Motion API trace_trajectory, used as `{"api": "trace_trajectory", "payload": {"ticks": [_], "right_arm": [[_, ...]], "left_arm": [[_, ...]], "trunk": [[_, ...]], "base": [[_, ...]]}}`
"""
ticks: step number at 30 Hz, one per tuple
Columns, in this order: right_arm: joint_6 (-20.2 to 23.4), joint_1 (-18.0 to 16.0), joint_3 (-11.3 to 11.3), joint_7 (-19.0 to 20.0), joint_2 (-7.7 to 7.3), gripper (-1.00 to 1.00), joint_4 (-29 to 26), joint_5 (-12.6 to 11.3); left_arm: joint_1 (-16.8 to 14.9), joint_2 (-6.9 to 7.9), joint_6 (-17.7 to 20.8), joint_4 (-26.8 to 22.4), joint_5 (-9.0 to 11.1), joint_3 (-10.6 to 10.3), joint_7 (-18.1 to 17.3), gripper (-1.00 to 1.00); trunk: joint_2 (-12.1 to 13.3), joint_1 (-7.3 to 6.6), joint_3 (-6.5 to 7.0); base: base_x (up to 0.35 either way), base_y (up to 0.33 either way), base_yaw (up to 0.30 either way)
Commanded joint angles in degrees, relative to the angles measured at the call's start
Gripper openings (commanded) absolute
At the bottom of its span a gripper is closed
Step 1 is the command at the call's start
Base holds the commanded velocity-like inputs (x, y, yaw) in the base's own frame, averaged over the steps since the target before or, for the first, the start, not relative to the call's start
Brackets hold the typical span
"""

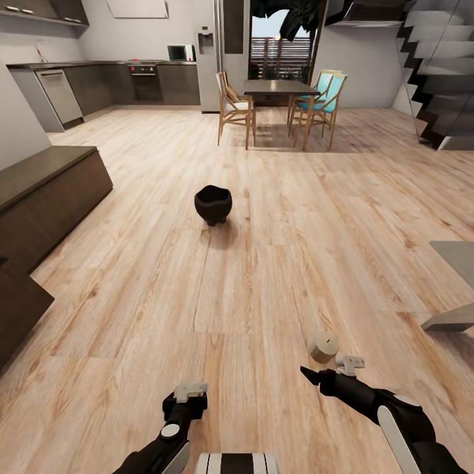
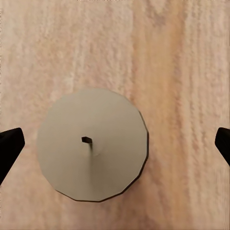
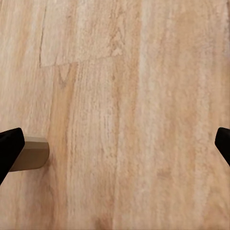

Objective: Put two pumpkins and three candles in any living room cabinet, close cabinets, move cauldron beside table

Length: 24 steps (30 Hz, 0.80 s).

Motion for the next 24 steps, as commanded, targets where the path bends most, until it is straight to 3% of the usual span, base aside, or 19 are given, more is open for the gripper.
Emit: {"api": "trace_trajectory", "payload": {"ticks": [1, 6, 10, 15, 19, 24], "right_arm": [[0.35, -0.02, -0.08, 0.17, 0.00, 1.00, -0.04, -0.12], [0.35, -0.05, -0.08, 0.17, 0.03, 1.00, -0.04, -0.10], [0.35, -0.05, -0.08, 0.17, 0.04, 1.00, -0.04, -0.10], [0.35, -0.05, -0.06, 0.17, 0.07, 1.00, -0.04, -0.17], [0.39, -0.05, -0.01, 0.17, 0.08, 1.00, -0.04, -0.03], [0.40, -0.05, -0.07, 0.17, 0.04, 1.00, -0.04, 0.05]], "left_arm": [[-0.06, 0.10, -0.35, 0.01, 0.62, -0.45, 0.47, 1.00], [-0.09, 0.32, -0.52, -0.03, 0.66, -0.40, 1.04, 1.00], [-0.69, 1.38, -0.55, -0.07, 0.72, -0.39, 1.43, 1.00], [-1.56, 1.91, -0.45, -0.21, 0.73, -0.39, 1.54, 1.00], [-4.34, 2.15, -0.25, -0.13, 0.67, -0.39, 1.70, 1.00], [-5.40, 2.14, -0.20, -0.10, 0.66, -0.42, 1.62, 1.00]], "trunk": [[-0.02, -0.01, -0.04], [-0.04, 0.04, -0.48], [-0.10, 0.14, -1.37], [-0.10, 0.14, -1.37], [-0.10, 0.14, -1.37], [-0.14, 0.22, -2.03]], "base": [[0.000, 0.000, 0.000], [0.000, 0.000, 0.000], [0.000, 0.000, 0.000], [0.000, 0.000, 0.000], [0.000, 0.000, 0.000], [0.000, 0.000, 0.000]]}}
